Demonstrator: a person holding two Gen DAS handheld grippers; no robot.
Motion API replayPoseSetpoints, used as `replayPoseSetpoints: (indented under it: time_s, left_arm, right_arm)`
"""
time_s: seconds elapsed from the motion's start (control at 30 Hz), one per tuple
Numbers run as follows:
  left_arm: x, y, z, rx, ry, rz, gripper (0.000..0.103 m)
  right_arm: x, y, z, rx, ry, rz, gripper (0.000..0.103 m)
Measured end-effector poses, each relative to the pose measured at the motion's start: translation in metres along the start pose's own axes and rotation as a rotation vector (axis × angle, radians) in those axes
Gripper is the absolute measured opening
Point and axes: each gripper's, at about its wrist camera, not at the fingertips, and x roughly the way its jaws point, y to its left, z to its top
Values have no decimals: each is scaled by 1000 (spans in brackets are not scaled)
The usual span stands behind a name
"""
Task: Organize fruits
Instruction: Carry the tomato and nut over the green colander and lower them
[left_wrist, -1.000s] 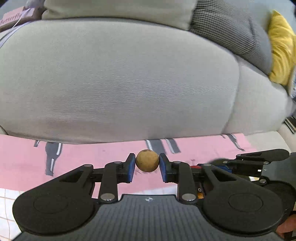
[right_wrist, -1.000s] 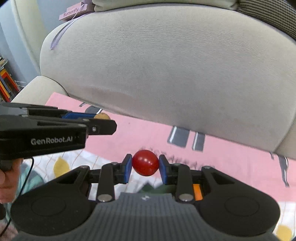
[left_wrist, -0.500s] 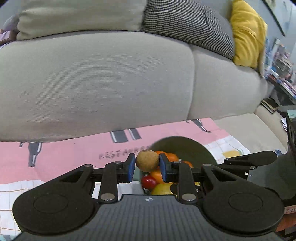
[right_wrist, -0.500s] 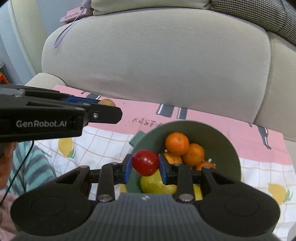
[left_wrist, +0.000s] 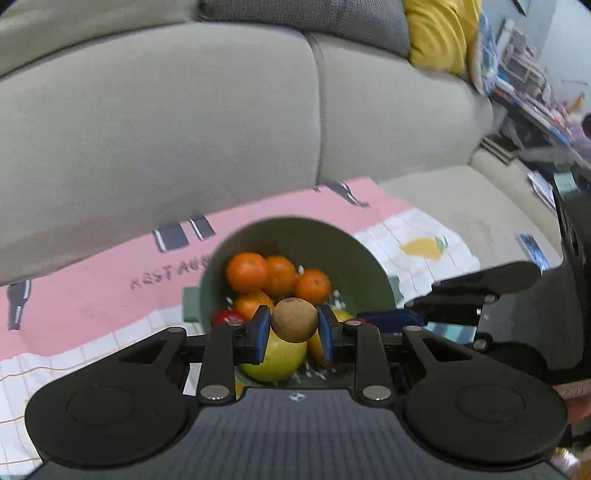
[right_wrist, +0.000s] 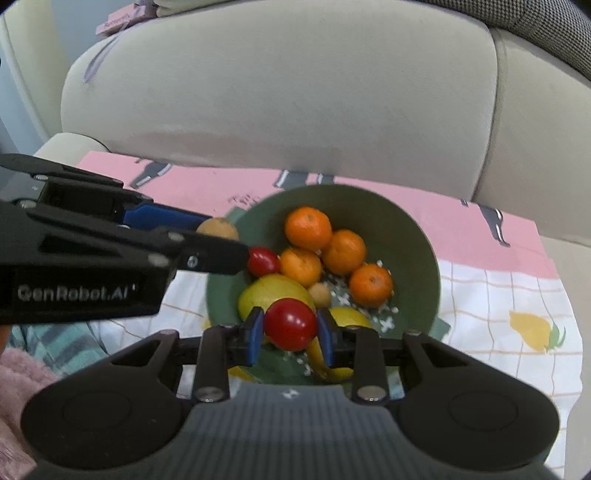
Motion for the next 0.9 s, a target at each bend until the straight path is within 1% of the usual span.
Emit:
replayPoseSetpoints:
  time_s: [0.17,0.3,0.57,0.7,0.9]
  left_arm:
    - [16,-5,-8,21,74,-27,31]
    - [25,-4,-11,32,121,-32,31]
    - [45,4,-16,22,214,-21,31]
    - [52,6,-18,22,247,-23,31]
    - [61,11,-19,9,294,-15,31]
  right_arm:
    - [9,-3,-7,-6,36,2,28]
    - [20,-1,-9,-31,66,-3,28]
    - [40,1,-12,-70,126,-2,28]
    - [48,-1,-13,-80,155,4,28]
    - [51,0,-11,-112,172,9,28]
